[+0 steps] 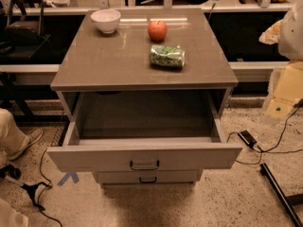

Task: Close top drawer

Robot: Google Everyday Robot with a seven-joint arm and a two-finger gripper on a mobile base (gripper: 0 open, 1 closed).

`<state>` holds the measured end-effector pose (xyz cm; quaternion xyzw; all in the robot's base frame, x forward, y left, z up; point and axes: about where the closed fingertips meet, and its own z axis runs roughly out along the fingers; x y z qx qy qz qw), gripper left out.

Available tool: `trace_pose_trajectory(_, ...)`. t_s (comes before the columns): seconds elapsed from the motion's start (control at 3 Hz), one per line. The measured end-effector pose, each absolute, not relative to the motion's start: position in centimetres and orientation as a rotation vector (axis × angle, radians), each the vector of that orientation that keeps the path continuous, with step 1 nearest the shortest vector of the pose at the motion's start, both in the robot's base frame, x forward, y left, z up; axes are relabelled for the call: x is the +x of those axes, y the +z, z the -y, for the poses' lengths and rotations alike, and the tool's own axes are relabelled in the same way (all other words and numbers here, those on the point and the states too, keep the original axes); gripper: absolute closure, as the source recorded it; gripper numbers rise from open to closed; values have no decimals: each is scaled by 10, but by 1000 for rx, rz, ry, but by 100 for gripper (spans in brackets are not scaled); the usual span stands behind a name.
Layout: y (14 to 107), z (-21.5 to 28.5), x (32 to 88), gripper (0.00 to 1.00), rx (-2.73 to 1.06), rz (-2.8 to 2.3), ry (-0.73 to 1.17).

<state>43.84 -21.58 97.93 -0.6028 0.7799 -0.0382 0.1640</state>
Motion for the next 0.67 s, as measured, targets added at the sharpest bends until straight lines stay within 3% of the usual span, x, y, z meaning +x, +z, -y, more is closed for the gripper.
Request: trace_pose_trajectory(0.67,952,223,435,0,-1632,-2345,0)
